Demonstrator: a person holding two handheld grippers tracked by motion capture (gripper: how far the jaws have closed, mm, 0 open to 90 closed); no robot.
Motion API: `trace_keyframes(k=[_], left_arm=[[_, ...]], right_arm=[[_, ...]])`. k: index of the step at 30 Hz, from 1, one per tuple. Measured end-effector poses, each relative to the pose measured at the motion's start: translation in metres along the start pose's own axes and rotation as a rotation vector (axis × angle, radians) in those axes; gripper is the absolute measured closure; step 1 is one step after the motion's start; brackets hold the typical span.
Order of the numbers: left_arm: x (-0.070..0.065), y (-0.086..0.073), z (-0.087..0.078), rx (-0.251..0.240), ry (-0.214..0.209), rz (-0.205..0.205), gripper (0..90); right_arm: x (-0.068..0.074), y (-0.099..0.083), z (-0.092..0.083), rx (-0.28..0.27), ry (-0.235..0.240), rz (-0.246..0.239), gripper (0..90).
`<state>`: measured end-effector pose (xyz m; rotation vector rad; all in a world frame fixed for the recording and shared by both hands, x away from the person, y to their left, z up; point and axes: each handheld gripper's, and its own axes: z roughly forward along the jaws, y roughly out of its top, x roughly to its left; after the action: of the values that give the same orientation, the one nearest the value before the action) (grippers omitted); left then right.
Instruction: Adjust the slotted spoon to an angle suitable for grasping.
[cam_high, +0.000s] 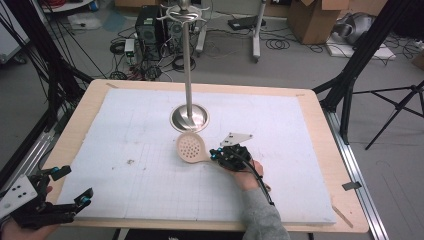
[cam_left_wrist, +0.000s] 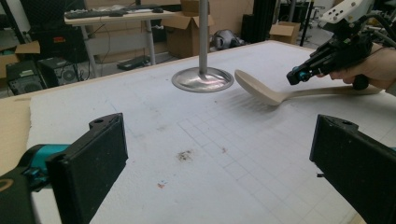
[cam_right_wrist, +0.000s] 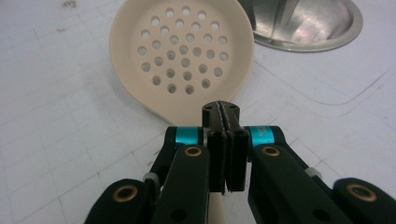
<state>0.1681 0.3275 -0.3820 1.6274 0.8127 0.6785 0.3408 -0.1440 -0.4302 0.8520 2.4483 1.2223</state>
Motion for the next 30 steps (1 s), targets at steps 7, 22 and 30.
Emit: trace_keyframes(k=[7,22,30], left_arm=[[0.0001,-0.0006,-0.0011,0.003,0.001,0.0,4.5],[0.0006,-0.0024,0.0005,0.015,-0.003,-0.002,4.5],[0.0005,-0.0033,0.0018,0.02,-0.005,-0.003,4.5]], right_arm=[[0.0013,0.0016,0.0045,0.042,-0.022,-0.013,90.0],[0.0033,0.0025,0.0085,0.083,-0.029,-0.023,90.0],[0.0048,0.003,0.0103,0.098,-0.057,-0.035,90.0]])
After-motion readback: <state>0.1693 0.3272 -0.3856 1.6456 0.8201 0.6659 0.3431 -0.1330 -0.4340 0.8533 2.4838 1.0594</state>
